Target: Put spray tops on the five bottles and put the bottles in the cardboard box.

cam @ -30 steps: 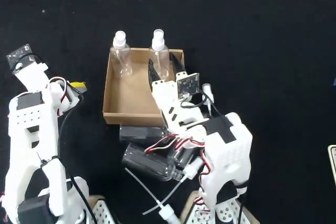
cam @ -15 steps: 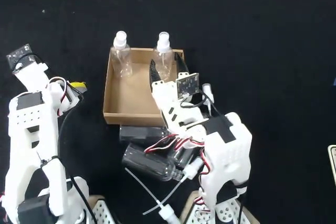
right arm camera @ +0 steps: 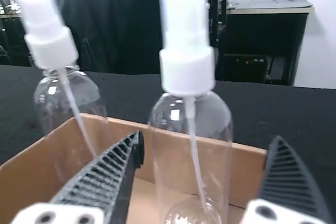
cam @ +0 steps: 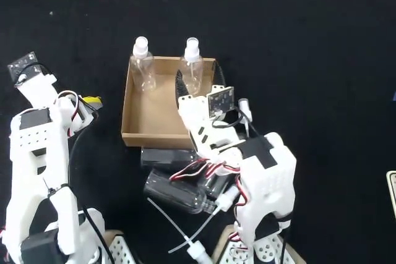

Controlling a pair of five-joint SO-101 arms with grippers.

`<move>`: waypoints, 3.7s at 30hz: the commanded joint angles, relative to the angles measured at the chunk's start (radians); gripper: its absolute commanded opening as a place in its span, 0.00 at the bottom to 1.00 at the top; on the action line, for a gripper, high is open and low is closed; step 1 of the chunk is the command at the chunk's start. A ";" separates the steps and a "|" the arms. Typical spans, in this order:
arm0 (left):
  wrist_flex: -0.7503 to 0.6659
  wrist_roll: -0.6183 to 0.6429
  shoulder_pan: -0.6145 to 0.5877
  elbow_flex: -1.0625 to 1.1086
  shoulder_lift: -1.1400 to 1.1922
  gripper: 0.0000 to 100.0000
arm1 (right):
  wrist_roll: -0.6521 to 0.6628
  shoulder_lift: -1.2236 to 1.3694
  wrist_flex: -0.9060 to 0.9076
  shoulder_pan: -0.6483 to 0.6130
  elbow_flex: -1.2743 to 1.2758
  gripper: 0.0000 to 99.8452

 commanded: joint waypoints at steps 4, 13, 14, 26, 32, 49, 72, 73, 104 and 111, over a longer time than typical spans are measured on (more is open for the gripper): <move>-0.012 0.000 0.004 -0.005 -0.021 0.34 | 0.006 -0.033 -0.041 -0.015 -0.004 0.35; -0.014 0.000 0.004 -0.005 -0.017 0.34 | -0.040 -0.300 0.055 -0.006 0.139 0.35; -0.014 0.000 0.004 -0.005 -0.015 0.34 | -0.043 -0.329 0.097 -0.002 0.142 0.35; -0.014 0.003 0.010 -0.005 -0.012 0.34 | -0.043 -0.822 0.394 0.005 0.374 0.35; -0.015 0.005 0.005 -0.008 -0.012 0.34 | -0.044 -1.171 0.747 0.077 0.423 0.35; -0.015 0.000 0.005 0.001 -0.011 0.34 | -0.037 -2.023 2.079 0.358 0.191 0.28; -0.015 0.000 0.007 0.001 -0.011 0.34 | -0.152 -1.288 2.699 0.184 -0.275 0.34; -0.015 0.000 0.005 0.001 -0.011 0.34 | -0.152 -1.277 2.700 0.157 -0.266 0.34; -0.163 0.000 0.079 0.113 -0.021 0.34 | -0.387 -1.270 2.341 -0.017 0.147 0.35; -0.163 0.000 0.077 0.113 -0.021 0.34 | -0.358 -1.265 2.354 0.081 0.150 0.34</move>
